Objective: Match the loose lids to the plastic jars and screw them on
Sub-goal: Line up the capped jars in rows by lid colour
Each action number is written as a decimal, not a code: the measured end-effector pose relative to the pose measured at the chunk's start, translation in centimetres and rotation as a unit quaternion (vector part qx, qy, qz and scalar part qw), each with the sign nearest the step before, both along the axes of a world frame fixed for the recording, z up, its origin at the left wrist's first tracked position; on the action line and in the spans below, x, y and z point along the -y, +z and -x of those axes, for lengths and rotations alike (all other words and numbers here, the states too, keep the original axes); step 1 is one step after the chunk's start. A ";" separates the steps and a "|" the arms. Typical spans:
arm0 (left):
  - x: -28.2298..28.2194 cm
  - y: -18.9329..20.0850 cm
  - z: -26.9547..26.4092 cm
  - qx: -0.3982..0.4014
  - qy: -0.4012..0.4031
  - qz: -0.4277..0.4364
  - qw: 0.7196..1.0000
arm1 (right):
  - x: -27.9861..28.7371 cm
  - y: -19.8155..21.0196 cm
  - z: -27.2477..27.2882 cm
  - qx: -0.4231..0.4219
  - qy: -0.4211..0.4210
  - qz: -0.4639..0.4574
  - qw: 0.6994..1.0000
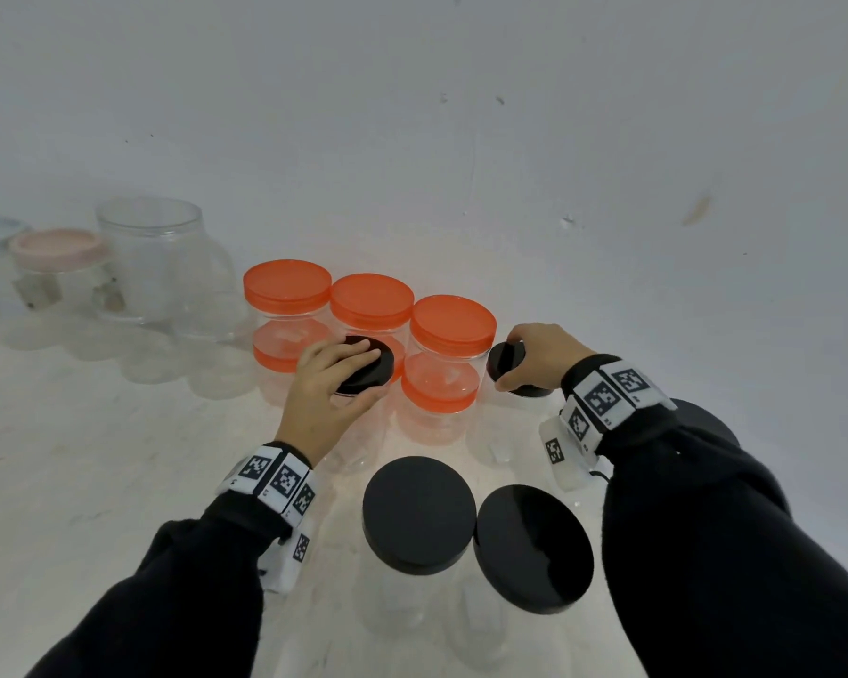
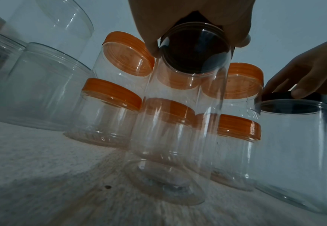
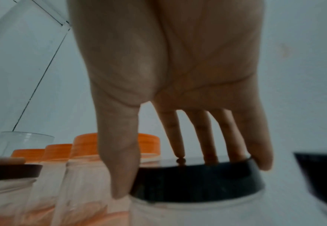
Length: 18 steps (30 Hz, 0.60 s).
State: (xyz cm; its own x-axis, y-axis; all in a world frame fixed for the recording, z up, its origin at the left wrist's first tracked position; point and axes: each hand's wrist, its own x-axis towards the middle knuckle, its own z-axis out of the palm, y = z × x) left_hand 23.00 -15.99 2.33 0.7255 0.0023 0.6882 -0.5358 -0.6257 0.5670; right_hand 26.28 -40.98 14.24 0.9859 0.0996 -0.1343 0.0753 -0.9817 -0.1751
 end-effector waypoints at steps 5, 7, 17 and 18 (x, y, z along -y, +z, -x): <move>0.1 0.0 -0.1 0.001 -0.003 0.006 1.000 | 0.0 -0.5 -1.1 0.030 -0.017 0.009 0.999; 0.1 0.0 -0.1 0.004 -0.003 0.005 1.000 | -0.1 -0.6 -1.3 0.028 -0.018 0.007 0.999; 0.0 0.0 -0.1 -0.002 -0.003 0.007 1.000 | -0.1 -0.5 -1.1 0.025 0.019 -0.006 0.999; 0.0 0.0 0.0 -0.002 -0.003 0.007 1.000 | -0.1 -0.5 -1.0 0.025 0.026 -0.003 0.999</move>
State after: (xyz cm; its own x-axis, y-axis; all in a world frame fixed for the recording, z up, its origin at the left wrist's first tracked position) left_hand 23.04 -16.04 2.34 0.7285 0.0087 0.6850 -0.5364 -0.6147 0.5783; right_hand 27.30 -40.88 13.74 0.9849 0.1518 -0.0834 0.1354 -0.9749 -0.1765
